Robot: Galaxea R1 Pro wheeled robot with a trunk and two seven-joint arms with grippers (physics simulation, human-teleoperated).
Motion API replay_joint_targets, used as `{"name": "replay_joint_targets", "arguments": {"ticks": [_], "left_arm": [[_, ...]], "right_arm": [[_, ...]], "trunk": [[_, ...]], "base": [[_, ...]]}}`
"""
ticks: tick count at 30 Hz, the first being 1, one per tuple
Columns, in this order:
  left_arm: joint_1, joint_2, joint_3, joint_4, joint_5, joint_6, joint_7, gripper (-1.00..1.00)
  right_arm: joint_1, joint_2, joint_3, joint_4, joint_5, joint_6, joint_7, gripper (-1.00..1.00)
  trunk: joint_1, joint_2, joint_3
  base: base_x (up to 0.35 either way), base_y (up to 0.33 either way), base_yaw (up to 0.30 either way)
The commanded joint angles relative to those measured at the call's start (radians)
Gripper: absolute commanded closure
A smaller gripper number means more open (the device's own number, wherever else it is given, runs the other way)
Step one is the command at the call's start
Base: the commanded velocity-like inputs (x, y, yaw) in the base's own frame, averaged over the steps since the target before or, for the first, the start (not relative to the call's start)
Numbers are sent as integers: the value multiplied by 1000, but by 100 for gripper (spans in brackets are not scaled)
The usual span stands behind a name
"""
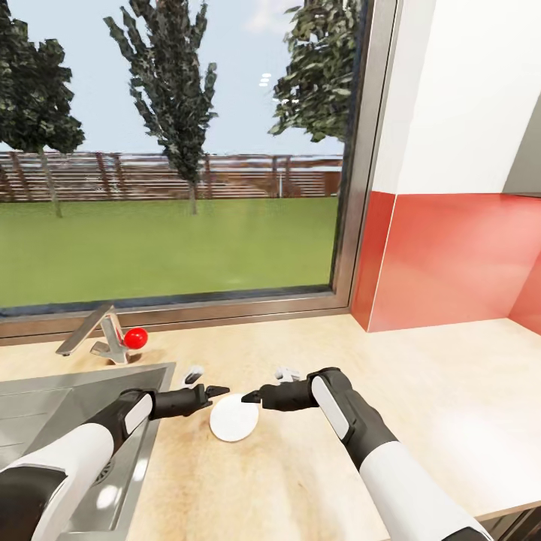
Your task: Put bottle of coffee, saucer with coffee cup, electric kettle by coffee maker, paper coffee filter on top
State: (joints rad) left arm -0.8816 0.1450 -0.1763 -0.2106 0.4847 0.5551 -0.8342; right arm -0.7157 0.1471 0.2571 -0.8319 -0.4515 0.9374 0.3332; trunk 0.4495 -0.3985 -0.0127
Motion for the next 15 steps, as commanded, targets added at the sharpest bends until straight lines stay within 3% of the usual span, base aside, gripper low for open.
{"name": "replay_joint_targets", "arguments": {"ticks": [1,4,15], "left_arm": [[-1,1,-7,-1,11,6,0,-100],[0,0,-6,0,11,6,0,-100],[1,-1,12,2,8,6,0,-100]], "right_arm": [[-1,0,0,7,8,2,8,-100],[-1,1,2,47,6,0,9,-100],[-1,2,1,54,5,0,9,-100]], "trunk": [[1,-2,-1],[1,-2,-1],[1,-2,-1]], "base": [[0,0,0],[0,0,0],[18,0,0]]}}
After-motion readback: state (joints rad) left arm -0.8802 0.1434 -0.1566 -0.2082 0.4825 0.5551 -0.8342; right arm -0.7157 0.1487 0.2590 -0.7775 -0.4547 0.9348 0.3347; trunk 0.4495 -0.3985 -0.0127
